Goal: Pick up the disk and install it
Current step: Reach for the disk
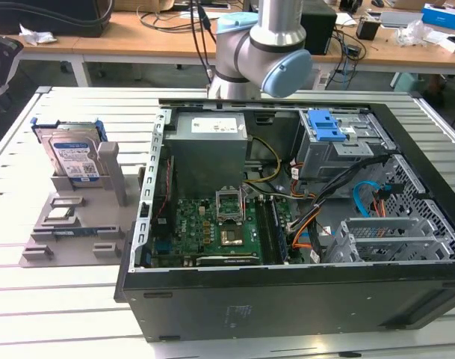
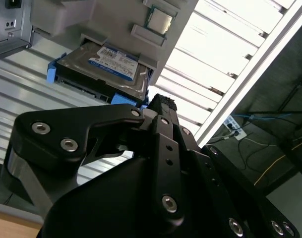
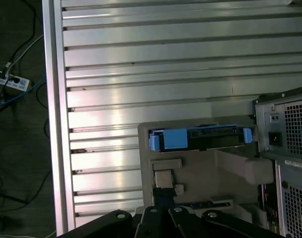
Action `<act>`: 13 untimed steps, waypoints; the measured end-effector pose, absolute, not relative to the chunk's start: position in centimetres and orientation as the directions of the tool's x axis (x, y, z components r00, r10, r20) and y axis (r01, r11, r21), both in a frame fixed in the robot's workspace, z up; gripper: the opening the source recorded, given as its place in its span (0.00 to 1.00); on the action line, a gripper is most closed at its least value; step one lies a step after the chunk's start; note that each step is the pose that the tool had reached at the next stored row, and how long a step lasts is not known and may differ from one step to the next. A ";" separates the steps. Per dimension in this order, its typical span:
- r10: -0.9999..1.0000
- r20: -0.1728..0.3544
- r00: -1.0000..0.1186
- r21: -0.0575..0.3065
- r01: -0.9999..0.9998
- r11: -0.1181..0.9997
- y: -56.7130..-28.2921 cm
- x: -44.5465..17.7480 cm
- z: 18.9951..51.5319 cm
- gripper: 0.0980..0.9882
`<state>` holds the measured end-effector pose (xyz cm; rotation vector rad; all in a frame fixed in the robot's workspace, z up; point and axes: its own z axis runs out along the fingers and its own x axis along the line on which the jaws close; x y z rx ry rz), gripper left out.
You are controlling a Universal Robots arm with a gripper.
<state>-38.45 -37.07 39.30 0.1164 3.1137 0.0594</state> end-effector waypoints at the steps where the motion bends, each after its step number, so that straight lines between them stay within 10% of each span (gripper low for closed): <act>1: 0.075 -0.024 -0.997 0.039 0.074 0.996 -37.0 -38.5 39.3 0.01; 13: 0.075 -0.024 -0.997 0.039 0.074 0.996 -36.9 -38.5 39.3 0.01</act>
